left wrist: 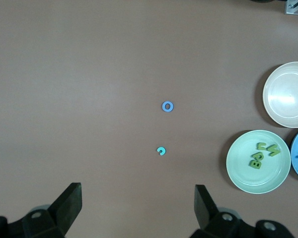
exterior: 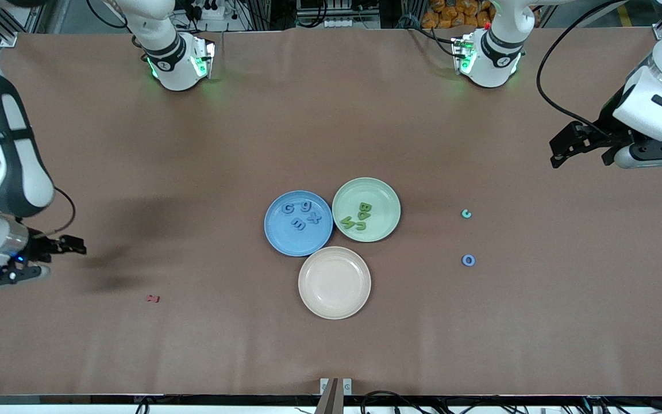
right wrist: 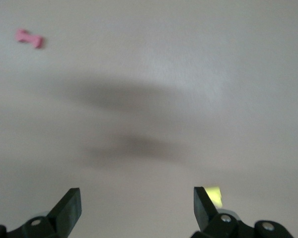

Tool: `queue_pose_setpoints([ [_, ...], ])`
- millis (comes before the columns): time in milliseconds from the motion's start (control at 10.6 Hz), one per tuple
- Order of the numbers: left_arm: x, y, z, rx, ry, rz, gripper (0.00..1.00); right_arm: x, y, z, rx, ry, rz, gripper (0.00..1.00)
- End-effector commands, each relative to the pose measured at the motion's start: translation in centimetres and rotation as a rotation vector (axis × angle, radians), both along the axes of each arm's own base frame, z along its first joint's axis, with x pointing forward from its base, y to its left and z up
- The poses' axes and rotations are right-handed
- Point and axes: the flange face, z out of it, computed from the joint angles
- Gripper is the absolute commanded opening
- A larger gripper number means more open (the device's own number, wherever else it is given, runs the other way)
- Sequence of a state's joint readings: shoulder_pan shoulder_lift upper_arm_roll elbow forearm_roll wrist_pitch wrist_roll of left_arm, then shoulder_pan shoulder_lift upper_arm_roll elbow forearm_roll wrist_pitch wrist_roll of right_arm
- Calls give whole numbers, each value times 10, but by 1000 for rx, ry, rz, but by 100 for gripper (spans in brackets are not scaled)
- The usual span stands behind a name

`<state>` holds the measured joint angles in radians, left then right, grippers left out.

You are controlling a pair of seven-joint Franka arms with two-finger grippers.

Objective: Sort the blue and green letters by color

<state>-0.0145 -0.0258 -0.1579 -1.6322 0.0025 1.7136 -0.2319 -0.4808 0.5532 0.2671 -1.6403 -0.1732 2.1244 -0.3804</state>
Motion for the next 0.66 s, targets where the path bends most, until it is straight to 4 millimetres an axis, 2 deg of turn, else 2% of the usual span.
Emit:
queue_pose_setpoints([
  [0,-13,0,4,56,12,-26,100,-41,-5,69,55,95,-85,100],
  [189,-15,-2,5,83,20,-36,100,-53,0,95,62,122,-172,100],
  [283,-15,0,5,81,20,-33,100,-58,11,111,45,137,-238,100],
  [472,-15,0,5,61,22,-27,100,-72,66,150,-8,132,-309,100],
  [566,-14,5,6,41,24,-15,100,-75,99,162,-30,116,-343,100],
])
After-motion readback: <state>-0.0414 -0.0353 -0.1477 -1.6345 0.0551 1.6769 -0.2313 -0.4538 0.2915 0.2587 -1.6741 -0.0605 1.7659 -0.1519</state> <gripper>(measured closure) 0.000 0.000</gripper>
